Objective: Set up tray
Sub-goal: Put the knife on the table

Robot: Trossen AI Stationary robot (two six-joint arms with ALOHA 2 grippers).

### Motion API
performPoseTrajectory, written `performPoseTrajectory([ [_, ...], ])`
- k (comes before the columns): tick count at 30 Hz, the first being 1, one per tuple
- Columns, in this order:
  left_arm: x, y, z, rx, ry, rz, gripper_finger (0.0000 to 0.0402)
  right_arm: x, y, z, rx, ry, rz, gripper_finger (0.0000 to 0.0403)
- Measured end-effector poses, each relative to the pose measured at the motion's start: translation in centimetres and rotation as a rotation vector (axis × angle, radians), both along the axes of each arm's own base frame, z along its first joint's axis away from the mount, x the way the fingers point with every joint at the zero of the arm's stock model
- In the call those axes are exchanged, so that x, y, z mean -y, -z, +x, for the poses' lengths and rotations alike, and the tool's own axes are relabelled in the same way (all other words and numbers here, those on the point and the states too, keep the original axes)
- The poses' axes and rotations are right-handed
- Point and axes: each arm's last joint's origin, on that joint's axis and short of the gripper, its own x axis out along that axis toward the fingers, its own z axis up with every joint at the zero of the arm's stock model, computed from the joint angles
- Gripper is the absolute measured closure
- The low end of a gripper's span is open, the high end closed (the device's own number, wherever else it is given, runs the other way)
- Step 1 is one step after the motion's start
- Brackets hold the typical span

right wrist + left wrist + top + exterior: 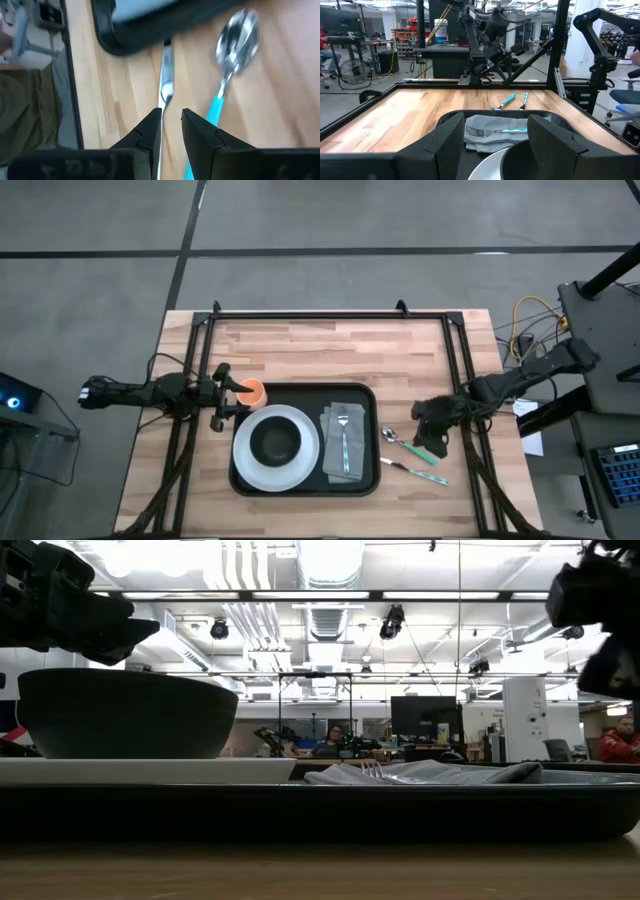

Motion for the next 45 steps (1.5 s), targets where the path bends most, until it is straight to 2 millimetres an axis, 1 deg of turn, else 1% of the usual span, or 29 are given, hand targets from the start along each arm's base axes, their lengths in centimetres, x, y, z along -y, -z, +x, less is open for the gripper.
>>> performPoseTrajectory([
  [5, 0.0, 0.0, 0.0, 0.0, 0.0, 0.0, 0.0204, -1.6, 0.9, 0.2, -0.081, -0.023, 0.017, 0.0335],
  [10, 0.0, 0.0, 0.0, 0.0, 0.0, 0.0, 0.0204, -3.4, 1.5, 0.5, -0.084, -0.052, -0.014, 0.0335],
  [15, 0.0, 0.0, 0.0, -0.001, 0.0, 0.0, 0.0204, -5.5, 0.9, 1.3, -0.076, -0.076, -0.074, 0.0335],
  [18, 0.0, 0.0, 0.0, -0.001, -0.001, 0.0, 0.0204, -7.1, 0.5, 2.2, -0.076, -0.101, -0.107, 0.0335],
  [21, 0.0, 0.0, 0.0, -0.002, -0.001, 0.0, 0.0204, -8.9, 0.5, 3.2, -0.109, -0.128, -0.138, 0.0335],
  [23, 0.0, 0.0, 0.0, -0.001, 0.0, 0.0, 0.0204, -9.9, 0.9, 3.7, -0.179, -0.14, -0.188, 0.0335],
  [26, 0.0, 0.0, 0.0, -0.002, -0.001, 0.0, 0.0204, -11.1, 2.2, 4.2, -0.306, -0.142, -0.274, 0.0335],
  [30, 0.0, 0.0, 0.0, -0.002, -0.001, 0.0, 0.0204, -12.8, 3.6, 5.1, -0.349, -0.171, -0.318, 0.0335],
  [34, 0.0, 0.0, 0.0, -0.002, -0.002, 0.0, 0.0204, -13.5, 4.0, 5.9, -0.355, -0.177, -0.337, 0.0335],
  [37, 0.0, 0.0, 0.0, -0.002, -0.001, 0.0, 0.0204, -13.6, 3.9, 6.0, -0.368, -0.173, -0.347, 0.0335],
  [40, 0.0, 0.0, 0.0, -0.002, -0.001, 0.0, 0.0204, -13.3, 3.9, 5.7, -0.385, -0.168, -0.364, 0.0335],
  [42, 0.0, 0.0, 0.0, -0.002, -0.001, 0.0, 0.0204, -12.7, 3.6, 5.1, -0.399, -0.14, -0.391, 0.0332],
  [45, 0.0, 0.0, 0.0, -0.002, -0.001, 0.0, 0.0204, -11.9, 3.5, 4.3, -0.396, -0.12, -0.381, 0.032],
])
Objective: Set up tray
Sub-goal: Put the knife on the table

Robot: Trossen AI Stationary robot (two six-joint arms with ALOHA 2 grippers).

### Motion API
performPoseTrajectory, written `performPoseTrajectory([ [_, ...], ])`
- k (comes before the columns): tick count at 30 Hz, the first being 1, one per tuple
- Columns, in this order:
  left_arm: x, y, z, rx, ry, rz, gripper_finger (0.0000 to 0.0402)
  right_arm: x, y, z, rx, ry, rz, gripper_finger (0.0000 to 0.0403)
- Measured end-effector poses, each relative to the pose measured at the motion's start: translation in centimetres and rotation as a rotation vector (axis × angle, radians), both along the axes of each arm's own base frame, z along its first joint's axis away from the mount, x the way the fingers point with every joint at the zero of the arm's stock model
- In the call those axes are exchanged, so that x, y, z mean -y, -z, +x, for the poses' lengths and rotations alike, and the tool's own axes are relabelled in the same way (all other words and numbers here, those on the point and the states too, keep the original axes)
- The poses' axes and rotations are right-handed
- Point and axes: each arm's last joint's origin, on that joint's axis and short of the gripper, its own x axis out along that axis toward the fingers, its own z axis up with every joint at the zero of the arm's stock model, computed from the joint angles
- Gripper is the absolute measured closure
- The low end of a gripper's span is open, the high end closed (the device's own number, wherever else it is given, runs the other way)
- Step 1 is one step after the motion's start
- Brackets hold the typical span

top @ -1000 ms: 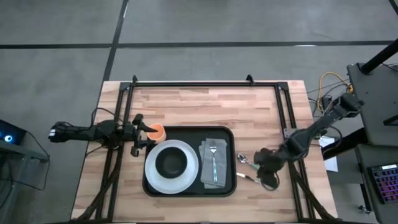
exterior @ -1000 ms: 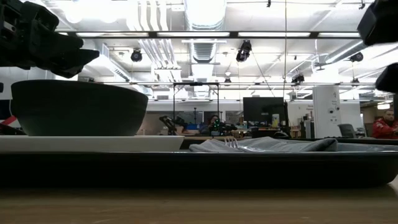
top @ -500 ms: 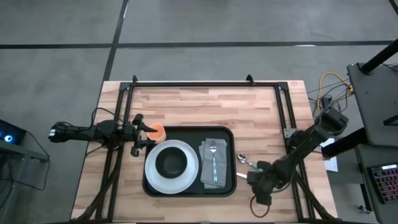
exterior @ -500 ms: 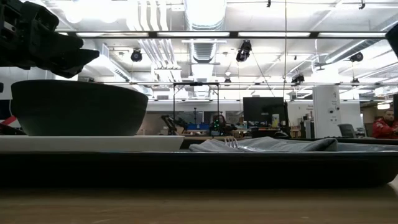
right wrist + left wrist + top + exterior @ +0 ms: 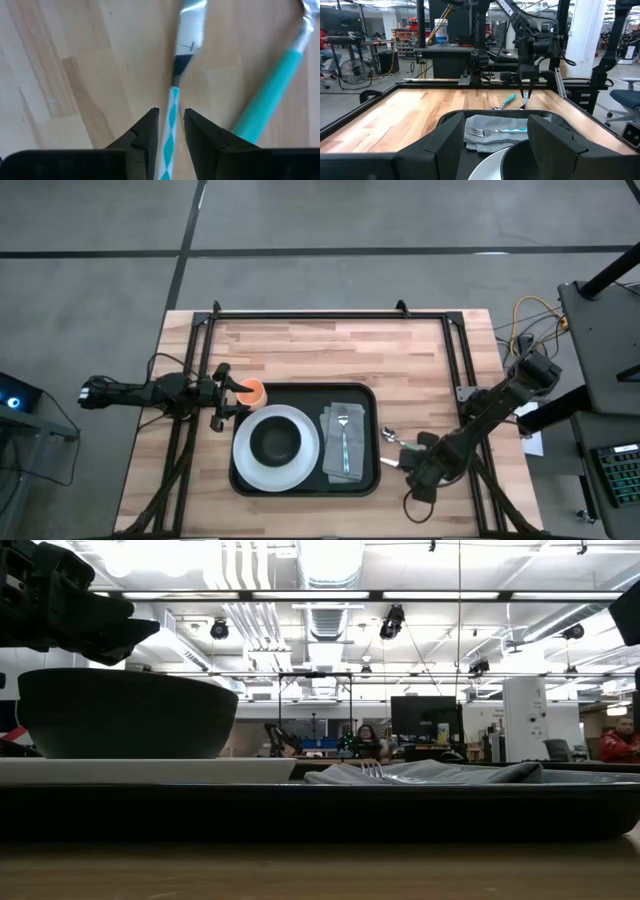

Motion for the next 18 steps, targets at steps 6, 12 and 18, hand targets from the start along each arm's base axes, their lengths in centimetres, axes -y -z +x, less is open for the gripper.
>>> performPoseTrajectory([
  [6, 0.0, 0.0, 0.0, 0.0, 0.0, 0.0, 0.0204, 0.8, 0.1, -0.9, -0.003, 0.067, 0.01, 0.0281],
  [12, 0.0, 0.0, 0.0, 0.0, 0.0, 0.0, 0.0204, 0.5, 0.8, -0.6, 0.004, 0.058, 0.015, 0.0258],
  [18, 0.0, 0.0, 0.0, 0.0, 0.0, 0.0, 0.0204, 0.4, 2.3, -0.5, -0.048, 0.055, -0.029, 0.0265],
])
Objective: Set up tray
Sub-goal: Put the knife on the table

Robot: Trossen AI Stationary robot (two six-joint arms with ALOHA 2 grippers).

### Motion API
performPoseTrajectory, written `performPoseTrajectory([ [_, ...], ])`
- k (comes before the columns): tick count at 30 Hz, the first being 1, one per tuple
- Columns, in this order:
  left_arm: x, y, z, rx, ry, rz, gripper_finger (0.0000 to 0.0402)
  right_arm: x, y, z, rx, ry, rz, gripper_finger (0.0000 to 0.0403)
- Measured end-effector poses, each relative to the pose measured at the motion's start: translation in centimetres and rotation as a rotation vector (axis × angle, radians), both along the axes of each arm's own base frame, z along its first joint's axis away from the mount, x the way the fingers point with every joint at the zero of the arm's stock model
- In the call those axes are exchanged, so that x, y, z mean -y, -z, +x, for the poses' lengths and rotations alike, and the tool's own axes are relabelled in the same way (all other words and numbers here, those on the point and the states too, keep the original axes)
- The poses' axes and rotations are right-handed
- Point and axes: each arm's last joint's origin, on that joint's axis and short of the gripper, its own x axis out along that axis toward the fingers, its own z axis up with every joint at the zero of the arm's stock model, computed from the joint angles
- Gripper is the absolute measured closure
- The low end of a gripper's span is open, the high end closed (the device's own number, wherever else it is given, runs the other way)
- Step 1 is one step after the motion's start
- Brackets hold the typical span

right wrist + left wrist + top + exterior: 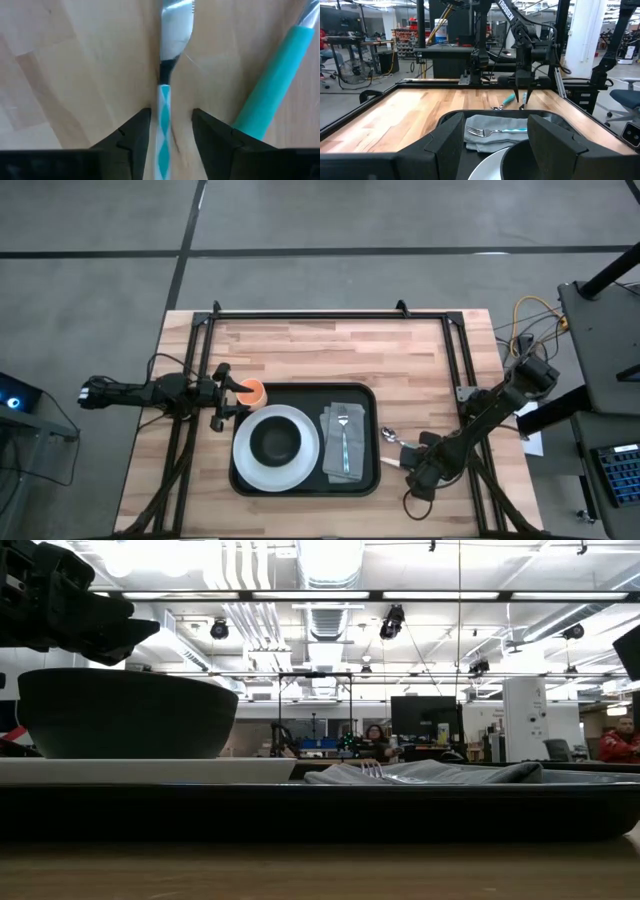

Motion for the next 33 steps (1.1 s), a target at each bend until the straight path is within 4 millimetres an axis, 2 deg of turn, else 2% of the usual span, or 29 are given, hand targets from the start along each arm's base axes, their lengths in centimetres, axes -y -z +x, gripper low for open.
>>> performPoseTrajectory([
  [8, 0.0, 0.0, 0.0, 0.0, 0.0, 0.0, 0.0204, -0.2, 0.7, 0.1, -0.021, -0.017, -0.011, 0.0294],
  [16, 0.0, 0.0, 0.0, 0.0, 0.0, 0.0, 0.0204, -0.3, 0.5, 0.1, -0.04, 0.021, 0.037, 0.0382],
  [33, 0.0, 0.0, 0.0, 0.0, 0.0, 0.0, 0.0204, 0.0, -1.4, -0.8, -0.111, 0.259, 0.147, 0.0389],
])
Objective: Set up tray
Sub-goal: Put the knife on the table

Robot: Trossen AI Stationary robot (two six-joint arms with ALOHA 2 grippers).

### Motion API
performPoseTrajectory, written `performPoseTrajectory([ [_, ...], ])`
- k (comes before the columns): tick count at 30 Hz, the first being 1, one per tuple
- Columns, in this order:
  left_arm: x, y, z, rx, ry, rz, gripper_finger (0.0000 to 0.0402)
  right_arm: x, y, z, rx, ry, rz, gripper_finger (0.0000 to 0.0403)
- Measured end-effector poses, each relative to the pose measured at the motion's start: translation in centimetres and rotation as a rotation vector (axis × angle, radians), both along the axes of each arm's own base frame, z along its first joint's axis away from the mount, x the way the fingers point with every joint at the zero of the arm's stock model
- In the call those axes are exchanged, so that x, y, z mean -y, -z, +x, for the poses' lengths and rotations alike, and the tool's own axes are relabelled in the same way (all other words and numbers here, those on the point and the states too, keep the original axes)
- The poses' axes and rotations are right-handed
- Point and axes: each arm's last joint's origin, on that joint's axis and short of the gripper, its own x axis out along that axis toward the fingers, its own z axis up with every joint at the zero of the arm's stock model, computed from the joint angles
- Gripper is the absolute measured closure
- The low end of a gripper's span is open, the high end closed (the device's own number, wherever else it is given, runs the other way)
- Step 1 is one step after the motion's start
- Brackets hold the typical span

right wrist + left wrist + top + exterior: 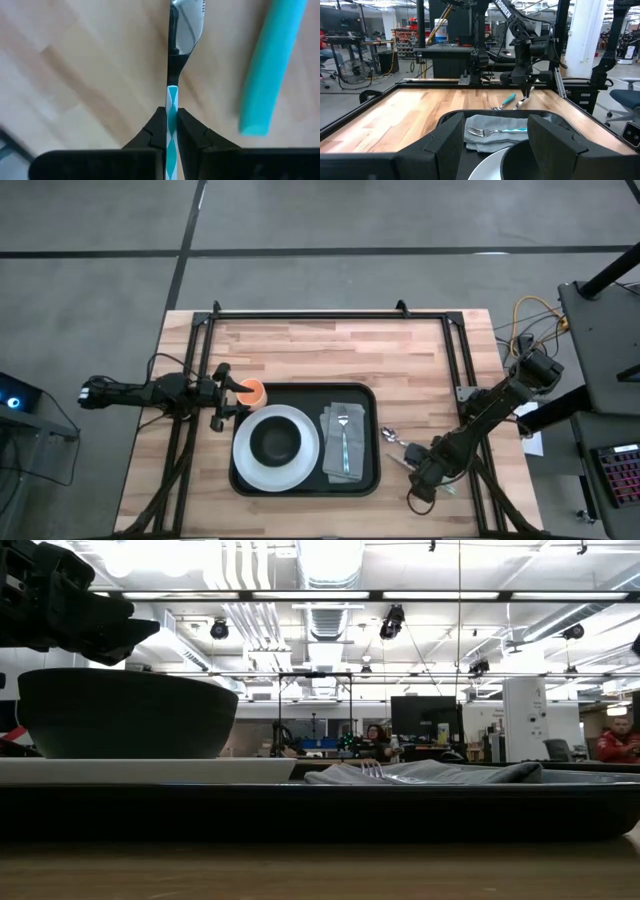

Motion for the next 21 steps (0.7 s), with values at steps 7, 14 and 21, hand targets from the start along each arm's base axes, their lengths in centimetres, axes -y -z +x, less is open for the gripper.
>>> performPoseTrajectory([
  [7, 0.0, 0.0, 0.0, 0.0, 0.0, 0.0, 0.0204, -0.5, -1.2, 0.3, -0.007, 0.072, 0.054, 0.039],
  [14, 0.0, 0.0, 0.0, 0.0, 0.0, 0.0, 0.0204, -0.8, -2.4, 0.4, -0.06, 0.156, 0.048, 0.039],
  [21, 0.0, 0.0, 0.0, 0.001, 0.0, 0.0, 0.0204, -1.0, -3.7, 0.6, -0.091, 0.228, 0.027, 0.039],
])
